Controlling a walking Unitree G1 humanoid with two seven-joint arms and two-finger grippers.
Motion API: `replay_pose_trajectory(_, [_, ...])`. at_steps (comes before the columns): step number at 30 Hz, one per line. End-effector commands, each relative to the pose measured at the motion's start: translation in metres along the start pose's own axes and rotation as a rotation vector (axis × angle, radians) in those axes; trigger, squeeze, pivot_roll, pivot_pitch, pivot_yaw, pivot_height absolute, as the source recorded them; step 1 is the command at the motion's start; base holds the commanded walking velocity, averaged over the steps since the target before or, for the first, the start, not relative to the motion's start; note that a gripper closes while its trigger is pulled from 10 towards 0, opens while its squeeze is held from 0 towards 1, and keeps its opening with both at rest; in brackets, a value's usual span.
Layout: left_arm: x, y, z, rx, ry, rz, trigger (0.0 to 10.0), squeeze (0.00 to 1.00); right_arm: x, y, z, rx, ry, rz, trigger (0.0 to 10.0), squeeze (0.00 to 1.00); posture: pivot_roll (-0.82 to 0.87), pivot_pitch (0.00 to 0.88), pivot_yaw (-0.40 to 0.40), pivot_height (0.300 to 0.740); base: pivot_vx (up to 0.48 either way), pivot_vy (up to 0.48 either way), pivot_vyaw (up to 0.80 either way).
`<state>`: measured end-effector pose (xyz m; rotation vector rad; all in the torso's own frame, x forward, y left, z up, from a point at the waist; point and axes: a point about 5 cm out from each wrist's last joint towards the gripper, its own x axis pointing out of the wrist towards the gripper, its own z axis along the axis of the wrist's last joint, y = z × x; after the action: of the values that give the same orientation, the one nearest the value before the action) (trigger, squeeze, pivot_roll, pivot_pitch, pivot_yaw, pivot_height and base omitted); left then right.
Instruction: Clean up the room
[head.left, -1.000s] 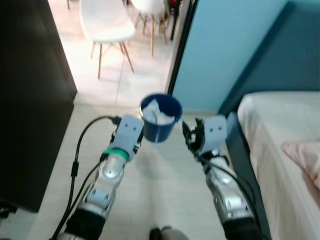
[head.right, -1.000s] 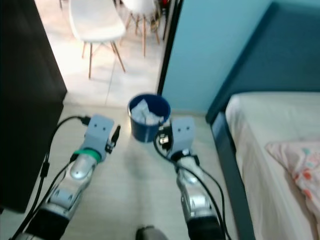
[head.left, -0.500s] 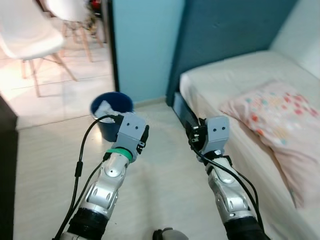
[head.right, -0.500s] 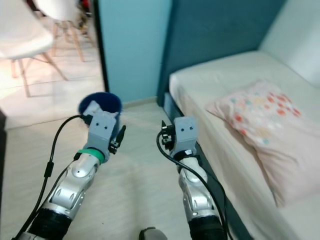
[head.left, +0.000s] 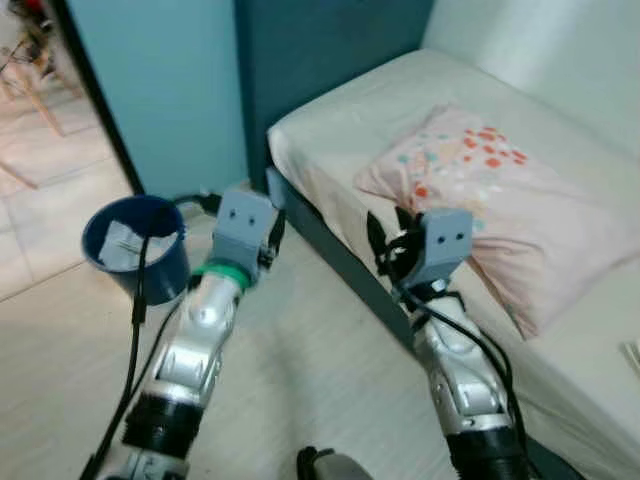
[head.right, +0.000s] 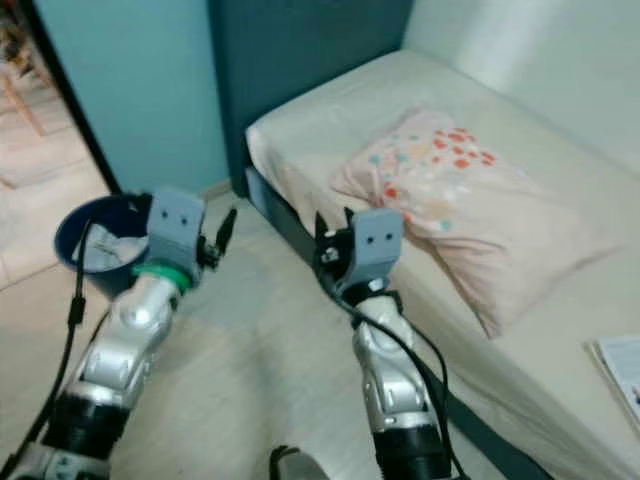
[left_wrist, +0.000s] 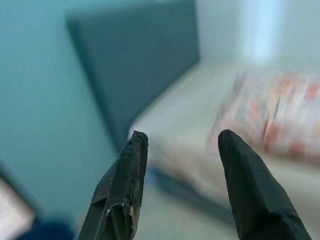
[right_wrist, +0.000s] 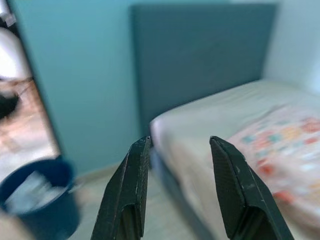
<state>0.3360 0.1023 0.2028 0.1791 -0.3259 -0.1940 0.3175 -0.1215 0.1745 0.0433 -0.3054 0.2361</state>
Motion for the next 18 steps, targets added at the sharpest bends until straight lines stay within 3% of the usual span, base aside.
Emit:
replay_pose_trajectory(1, [0.0, 0.006, 0.004, 0.052, -0.04, 0.03, 10.0, 0.0, -0.003, 0.0, -0.001, 0.053, 0.008, -0.007, 10.0, 0.0, -0.14, 0.045, 0.028, 0.738, 0.0, 0.0, -0.77])
replay_pose_trajectory(5, [0.002, 0.01, 0.011, 0.11, -0.09, 0.05, 10.0, 0.0, -0.003, -0.001, 0.0, 0.106, 0.014, -0.02, 10.0, 0.0, -0.14, 0.044, 0.028, 0.738, 0.0, 0.0, -0.78])
replay_pose_trajectory(8, [0.003, 0.013, 0.019, 0.176, -0.144, 0.047, 10.0, 0.0, -0.003, -0.007, 0.0, 0.215, 0.02, -0.057, 10.0, 0.0, -0.14, 0.042, 0.027, 0.738, 0.0, 0.0, -0.78])
replay_pose_trajectory(18, [0.006, 0.007, 0.023, 0.143, -0.158, 0.022, 10.0, 0.0, -0.003, -0.016, 0.006, 0.396, 0.006, -0.103, 10.0, 0.0, -0.15, 0.034, 0.028, 0.738, 0.0, 0.0, -0.78])
